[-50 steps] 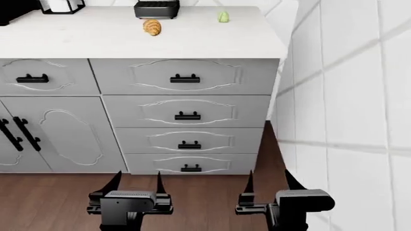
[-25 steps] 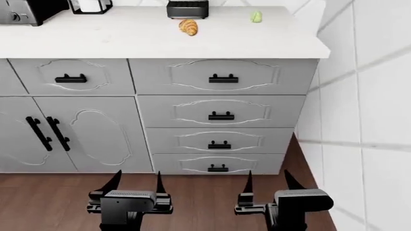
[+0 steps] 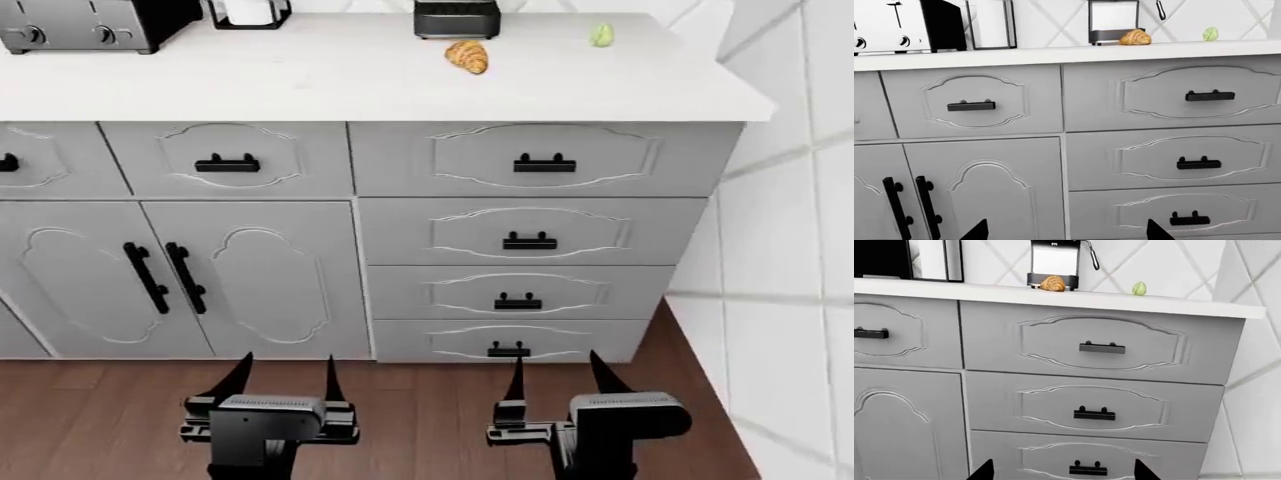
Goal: Pick the croissant from the counter and place it in the cabinet.
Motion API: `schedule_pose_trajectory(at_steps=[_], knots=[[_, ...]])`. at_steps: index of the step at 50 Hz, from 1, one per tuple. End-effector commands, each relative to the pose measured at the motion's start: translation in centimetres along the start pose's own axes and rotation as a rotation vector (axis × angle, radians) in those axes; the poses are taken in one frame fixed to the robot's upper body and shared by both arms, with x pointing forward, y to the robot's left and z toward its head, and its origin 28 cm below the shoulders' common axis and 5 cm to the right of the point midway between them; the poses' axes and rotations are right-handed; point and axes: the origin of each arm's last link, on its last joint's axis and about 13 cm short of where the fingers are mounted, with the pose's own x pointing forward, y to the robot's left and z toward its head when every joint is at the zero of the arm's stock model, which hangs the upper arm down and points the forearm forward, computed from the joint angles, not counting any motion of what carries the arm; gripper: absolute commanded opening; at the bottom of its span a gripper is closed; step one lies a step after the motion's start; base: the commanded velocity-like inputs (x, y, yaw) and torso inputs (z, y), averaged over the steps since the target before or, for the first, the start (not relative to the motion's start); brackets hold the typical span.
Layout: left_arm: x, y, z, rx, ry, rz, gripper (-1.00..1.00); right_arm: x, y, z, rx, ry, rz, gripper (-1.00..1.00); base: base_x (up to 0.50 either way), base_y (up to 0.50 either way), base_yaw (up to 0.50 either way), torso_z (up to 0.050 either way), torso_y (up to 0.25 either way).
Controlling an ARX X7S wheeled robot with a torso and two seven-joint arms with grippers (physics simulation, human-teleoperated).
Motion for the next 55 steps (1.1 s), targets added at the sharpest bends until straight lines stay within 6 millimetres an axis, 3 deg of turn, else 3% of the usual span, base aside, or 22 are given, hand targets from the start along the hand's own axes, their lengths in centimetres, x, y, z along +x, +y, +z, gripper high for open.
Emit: schedule_pose_trajectory(at_steps=[1, 7, 17, 55], knots=[[-0.04, 0.06, 0.04, 0.000, -0.004, 0.001, 1.00, -0.04, 0.04, 0.04, 0.000, -0.002, -0.002, 1.00, 0.00, 0.50, 0.00, 0.000, 0.000], [-0.14, 0.03, 0.06, 0.005, -0.002, 0.003, 1.00, -0.19, 0.08, 0.08, 0.006, -0.007, 0.006, 1.00, 0.00, 0.50, 0.00, 0.000, 0.000], [-0.26, 0.04, 0.10, 0.005, 0.007, -0.010, 1.00, -0.29, 0.08, 0.13, 0.044, -0.011, 0.006, 1.00, 0.00, 0.00, 0.00, 0.003, 0.000], [-0.17, 0.15, 0.19, 0.002, 0.009, -0.013, 1.00, -0.27, 0.26, 0.24, 0.053, -0.013, 0.016, 1.00, 0.00, 0.00, 0.00, 0.050, 0.000]])
